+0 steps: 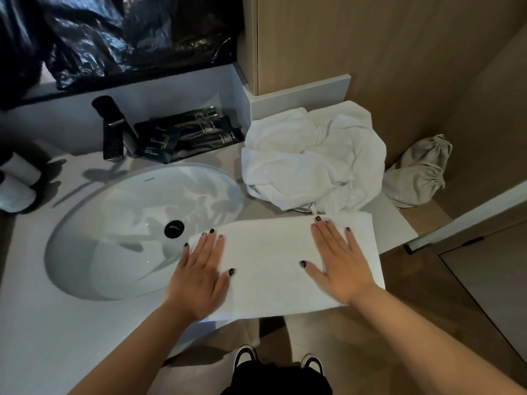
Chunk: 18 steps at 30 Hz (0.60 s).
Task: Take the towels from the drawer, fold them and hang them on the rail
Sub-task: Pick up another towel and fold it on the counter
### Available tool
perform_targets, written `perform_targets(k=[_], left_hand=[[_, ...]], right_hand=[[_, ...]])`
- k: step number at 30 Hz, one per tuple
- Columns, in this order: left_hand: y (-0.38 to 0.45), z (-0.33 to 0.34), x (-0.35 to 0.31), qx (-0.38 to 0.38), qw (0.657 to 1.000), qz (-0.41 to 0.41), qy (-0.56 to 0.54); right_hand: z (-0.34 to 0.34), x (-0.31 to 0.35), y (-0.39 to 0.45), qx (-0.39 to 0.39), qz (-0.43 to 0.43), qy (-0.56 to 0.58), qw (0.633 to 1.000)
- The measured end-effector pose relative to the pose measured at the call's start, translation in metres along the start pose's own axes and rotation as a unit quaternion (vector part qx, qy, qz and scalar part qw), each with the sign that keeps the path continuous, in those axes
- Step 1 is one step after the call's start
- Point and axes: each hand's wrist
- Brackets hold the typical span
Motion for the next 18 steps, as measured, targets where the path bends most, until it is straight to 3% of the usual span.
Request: perform_targets(k=[3, 5, 8, 12, 18], left_hand=[[-0.009, -0.009, -0.016, -0.059, 0.997, 0.046, 0.032], [-0.022, -0.001, -0.029, -0.106, 0.987, 0.116, 0.018], [-0.044, 0.021, -0.043, -0.081, 0.980, 0.179, 0.025], [-0.049, 0.027, -0.055, -0.067, 0.988, 0.121, 0.073], [-0.045, 0.022, -0.067, -0.103, 0.984, 0.117, 0.087]], right_hand=[[-0.009, 0.023, -0.007, -0.010, -0.017, 0.064, 0.998], [-0.005, 0.049, -0.020, -0.022, -0.115, 0.078, 0.990], [0.010, 0.075, -0.040, 0.009, -0.203, 0.022, 0.979], [0.008, 0.081, -0.046, -0.021, -0.173, -0.083, 0.981], [0.004, 0.079, -0.046, -0.056, -0.193, -0.117, 0.973]])
Point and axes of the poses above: each hand's wrist, its own y-axis towards the middle knuckle, its own z-axis out of the palm, x = y × z, and after that the axes turned 3 degrees about -x, right-handed
